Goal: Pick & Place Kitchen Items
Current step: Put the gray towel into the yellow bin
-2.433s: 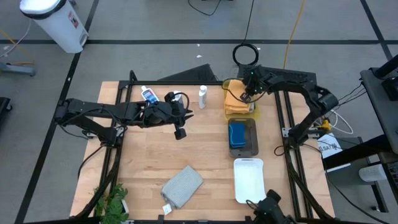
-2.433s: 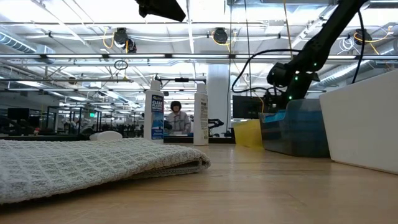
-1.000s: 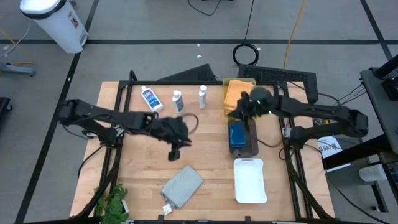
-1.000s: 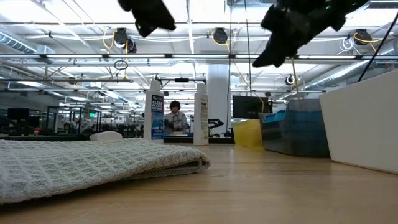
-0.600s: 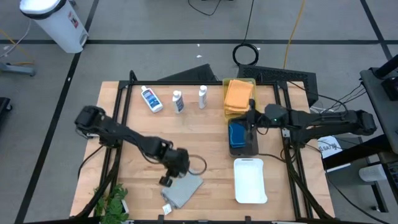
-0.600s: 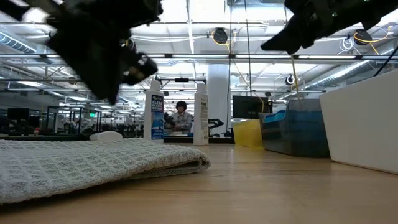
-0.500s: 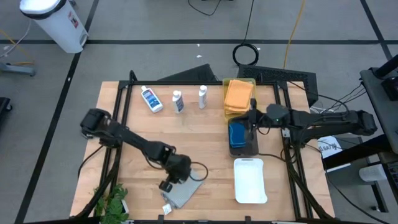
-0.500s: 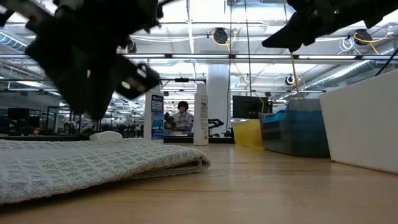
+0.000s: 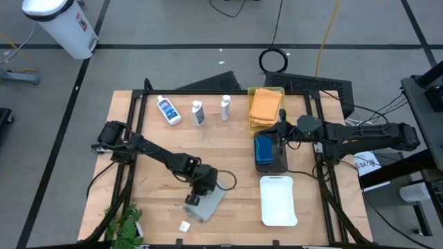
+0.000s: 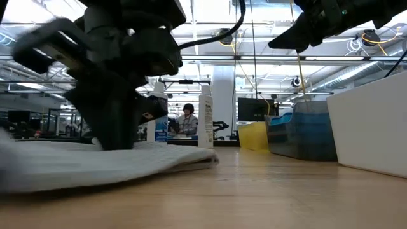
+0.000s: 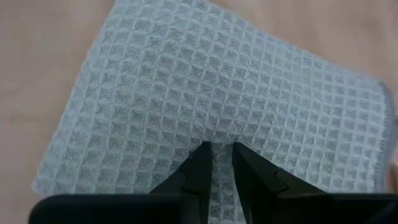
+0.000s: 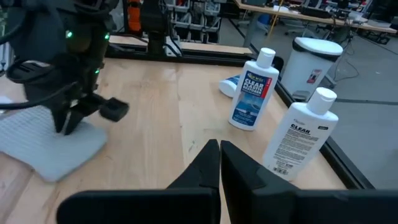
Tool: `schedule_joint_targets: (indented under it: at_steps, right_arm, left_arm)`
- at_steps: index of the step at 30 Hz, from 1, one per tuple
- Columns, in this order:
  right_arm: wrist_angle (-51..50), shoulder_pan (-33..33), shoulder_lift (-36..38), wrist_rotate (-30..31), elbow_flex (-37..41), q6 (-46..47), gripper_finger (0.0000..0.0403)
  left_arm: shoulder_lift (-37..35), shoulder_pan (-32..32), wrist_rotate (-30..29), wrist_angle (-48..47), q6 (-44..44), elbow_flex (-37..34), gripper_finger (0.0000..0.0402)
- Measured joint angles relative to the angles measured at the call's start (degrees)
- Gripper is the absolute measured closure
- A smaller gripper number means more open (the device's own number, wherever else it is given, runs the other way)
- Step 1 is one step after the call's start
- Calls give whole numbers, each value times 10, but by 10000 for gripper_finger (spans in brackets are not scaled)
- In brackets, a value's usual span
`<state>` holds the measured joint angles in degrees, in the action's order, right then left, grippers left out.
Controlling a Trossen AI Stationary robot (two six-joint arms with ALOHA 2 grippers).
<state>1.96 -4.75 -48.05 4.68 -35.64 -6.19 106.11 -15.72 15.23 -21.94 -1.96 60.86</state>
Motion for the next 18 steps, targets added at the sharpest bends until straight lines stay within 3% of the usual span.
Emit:
schedule_joint_targets:
  at_steps: [2,8,18]
  right_arm:
    - [0,0,0,0,0,-2,403]
    - [-6,0,0,0,0,-3,403]
    - [-4,0,0,0,0,-3,403]
  left_arm:
    - [-6,5,-33,-10,-17,0,330]
    - [-23,18,-44,-35,-39,-2,330]
    - [-121,25,-126,-31,-18,-2,330]
